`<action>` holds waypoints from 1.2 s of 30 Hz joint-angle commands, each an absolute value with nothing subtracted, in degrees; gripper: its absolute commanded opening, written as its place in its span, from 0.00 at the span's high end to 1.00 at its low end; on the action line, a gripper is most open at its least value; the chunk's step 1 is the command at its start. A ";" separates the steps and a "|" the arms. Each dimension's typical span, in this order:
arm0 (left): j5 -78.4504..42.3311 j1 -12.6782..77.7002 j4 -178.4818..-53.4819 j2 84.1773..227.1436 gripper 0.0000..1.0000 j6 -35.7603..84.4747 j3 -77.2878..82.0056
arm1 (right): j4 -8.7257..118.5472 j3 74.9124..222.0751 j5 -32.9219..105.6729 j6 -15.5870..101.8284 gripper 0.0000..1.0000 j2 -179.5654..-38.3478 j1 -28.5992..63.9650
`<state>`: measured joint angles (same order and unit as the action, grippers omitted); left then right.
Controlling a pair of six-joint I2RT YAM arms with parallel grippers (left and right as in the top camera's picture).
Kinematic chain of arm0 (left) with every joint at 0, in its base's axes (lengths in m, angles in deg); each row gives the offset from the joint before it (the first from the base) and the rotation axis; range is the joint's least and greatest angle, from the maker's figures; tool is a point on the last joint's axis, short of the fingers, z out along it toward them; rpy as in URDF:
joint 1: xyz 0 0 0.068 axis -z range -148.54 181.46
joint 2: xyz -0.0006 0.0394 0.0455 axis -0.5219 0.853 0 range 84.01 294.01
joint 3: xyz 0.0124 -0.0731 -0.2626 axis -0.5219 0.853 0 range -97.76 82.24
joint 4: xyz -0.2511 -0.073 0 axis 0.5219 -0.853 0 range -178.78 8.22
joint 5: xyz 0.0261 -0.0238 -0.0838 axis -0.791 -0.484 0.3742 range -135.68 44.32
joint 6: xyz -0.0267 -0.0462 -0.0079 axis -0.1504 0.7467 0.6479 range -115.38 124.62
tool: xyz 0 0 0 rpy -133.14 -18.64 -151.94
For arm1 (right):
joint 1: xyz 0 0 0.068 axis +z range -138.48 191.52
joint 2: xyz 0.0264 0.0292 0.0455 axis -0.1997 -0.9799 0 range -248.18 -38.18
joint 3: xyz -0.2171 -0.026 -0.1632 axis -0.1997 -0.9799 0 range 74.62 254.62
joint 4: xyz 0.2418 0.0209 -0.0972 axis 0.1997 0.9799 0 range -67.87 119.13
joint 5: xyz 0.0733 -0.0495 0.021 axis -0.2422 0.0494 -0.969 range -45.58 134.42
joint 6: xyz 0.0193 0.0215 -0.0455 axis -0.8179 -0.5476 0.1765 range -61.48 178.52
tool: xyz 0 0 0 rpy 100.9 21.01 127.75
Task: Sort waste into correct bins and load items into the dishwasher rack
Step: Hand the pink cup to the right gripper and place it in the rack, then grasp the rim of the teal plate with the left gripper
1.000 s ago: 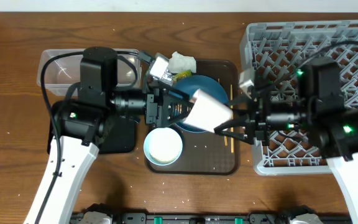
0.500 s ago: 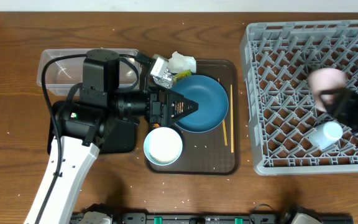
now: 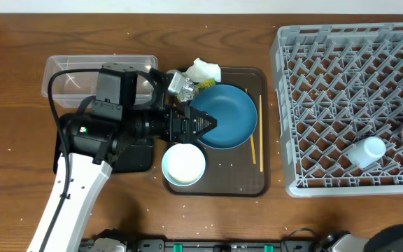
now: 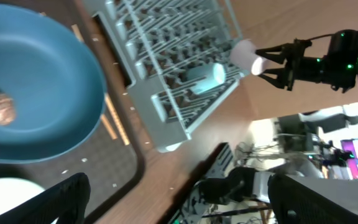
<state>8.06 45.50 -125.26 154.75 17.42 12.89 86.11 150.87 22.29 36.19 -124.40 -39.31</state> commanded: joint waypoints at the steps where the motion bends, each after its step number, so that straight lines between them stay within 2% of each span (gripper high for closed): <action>1: 2.31 45.68 -126.55 154.38 0.09 15.54 12.63 | 86.85 151.54 16.41 34.99 0.51 -127.17 -39.96; 4: 0.34 45.68 -127.90 154.38 0.08 14.77 12.63 | 87.51 151.54 17.66 35.21 0.50 -128.60 -39.96; 5: -0.07 45.68 -128.23 154.38 0.08 14.60 12.63 | 86.79 151.54 18.99 35.12 0.47 -128.79 -40.07; 7: -0.38 45.68 -128.67 154.38 0.09 13.79 12.63 | 85.96 151.54 20.23 33.83 0.33 -128.86 -40.55; 8: -0.38 45.68 -128.80 154.38 0.09 13.29 12.63 | 85.65 151.54 20.19 32.89 0.31 -128.84 -40.95; 12: -3.83 46.73 -129.39 154.38 0.09 13.18 12.63 | 85.46 151.56 15.91 31.78 0.26 -128.81 -42.54; 15: -9.01 49.33 -129.48 154.38 0.09 13.18 12.63 | 86.05 151.61 7.86 34.22 0.26 -128.18 -42.89; 19: -24.31 54.12 -129.50 154.78 0.11 13.22 12.63 | 85.46 151.63 -5.43 42.09 0.27 -124.38 -41.30; 24: -43.79 58.90 -128.76 159.12 0.14 14.51 13.00 | 83.42 151.63 -10.10 49.96 0.25 -115.26 -31.94; 26: -45.29 59.10 -127.71 162.53 0.15 17.42 13.13 | 82.31 151.63 -8.97 50.97 0.25 -112.42 -27.18; 30: -45.32 59.03 -123.21 170.99 0.24 22.36 13.13 | 81.70 151.63 -1.64 50.88 0.24 -108.16 -17.12; 34: -45.38 59.03 -116.28 178.05 0.27 23.21 13.13 | 83.18 151.63 2.62 50.88 0.24 -107.00 -11.49; 36: -48.22 59.01 -114.55 181.27 0.33 24.52 13.13 | 84.76 151.63 3.60 50.90 0.24 -106.98 -10.24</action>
<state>-43.50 58.97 -115.64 178.14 21.66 12.94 83.69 151.06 -0.20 49.42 -106.69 -12.08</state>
